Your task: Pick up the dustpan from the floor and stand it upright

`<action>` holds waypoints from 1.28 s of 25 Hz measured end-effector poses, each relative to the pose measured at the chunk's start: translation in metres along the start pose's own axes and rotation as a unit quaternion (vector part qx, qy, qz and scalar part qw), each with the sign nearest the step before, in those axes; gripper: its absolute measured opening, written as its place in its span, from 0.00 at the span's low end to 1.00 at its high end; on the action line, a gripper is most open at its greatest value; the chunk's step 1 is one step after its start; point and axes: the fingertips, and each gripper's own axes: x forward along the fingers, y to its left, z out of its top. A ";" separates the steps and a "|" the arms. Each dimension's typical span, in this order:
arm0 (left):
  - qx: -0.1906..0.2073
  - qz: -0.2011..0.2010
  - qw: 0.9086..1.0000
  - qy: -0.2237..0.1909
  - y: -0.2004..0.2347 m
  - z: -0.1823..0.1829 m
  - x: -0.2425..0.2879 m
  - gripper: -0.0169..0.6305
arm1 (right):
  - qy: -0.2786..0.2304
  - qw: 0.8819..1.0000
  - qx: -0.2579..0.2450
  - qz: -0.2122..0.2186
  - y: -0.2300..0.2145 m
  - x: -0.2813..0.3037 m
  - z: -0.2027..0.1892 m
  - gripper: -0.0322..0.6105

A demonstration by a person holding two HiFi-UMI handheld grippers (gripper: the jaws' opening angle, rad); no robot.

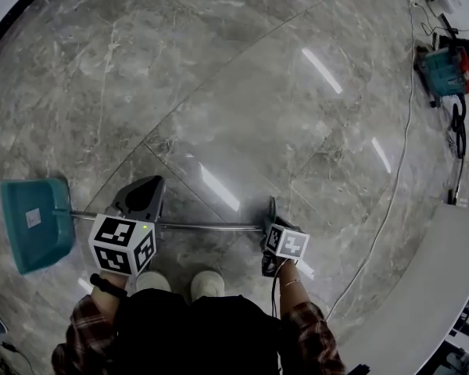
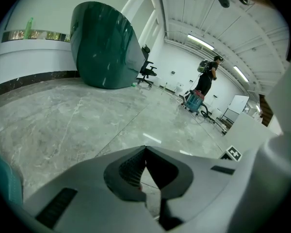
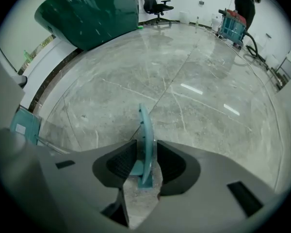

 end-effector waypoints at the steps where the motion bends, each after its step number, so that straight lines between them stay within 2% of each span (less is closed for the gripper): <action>1: 0.002 -0.001 1.000 0.001 0.000 0.000 0.000 0.04 | 0.005 1.000 0.001 -0.003 0.002 0.000 -0.002 0.27; 4: 0.004 0.001 1.000 0.005 0.002 -0.002 0.000 0.04 | -0.002 1.000 0.006 -0.004 -0.003 0.010 -0.007 0.26; 5: 0.003 0.002 1.000 0.006 0.003 -0.003 -0.001 0.04 | -0.002 1.000 0.008 -0.007 -0.005 0.009 -0.007 0.24; 6: 0.001 0.002 1.000 0.007 0.003 -0.004 -0.001 0.04 | 0.002 1.000 0.009 -0.011 -0.004 0.004 -0.005 0.15; 8: -0.002 0.003 1.000 0.006 0.002 -0.004 -0.001 0.04 | 0.010 1.000 0.013 -0.010 0.004 -0.010 0.002 0.15; 12: -0.008 0.004 1.000 0.005 -0.003 0.003 -0.011 0.04 | -0.008 1.000 0.009 -0.002 0.004 -0.017 0.005 0.15; 16: -0.014 0.003 1.000 0.010 -0.010 0.018 -0.034 0.04 | -0.006 1.000 0.013 -0.018 0.028 -0.079 0.033 0.15; 21: -0.024 0.004 1.000 0.005 -0.028 0.054 -0.077 0.04 | -0.033 0.999 0.005 -0.006 0.026 -0.108 0.035 0.15; 26: -0.028 0.002 1.000 -0.006 -0.052 0.102 -0.128 0.04 | -0.062 0.997 -0.031 -0.017 0.046 -0.181 0.062 0.15; 32: -0.036 0.002 0.999 -0.012 -0.080 0.155 -0.197 0.04 | -0.080 0.995 -0.053 -0.030 0.067 -0.272 0.089 0.16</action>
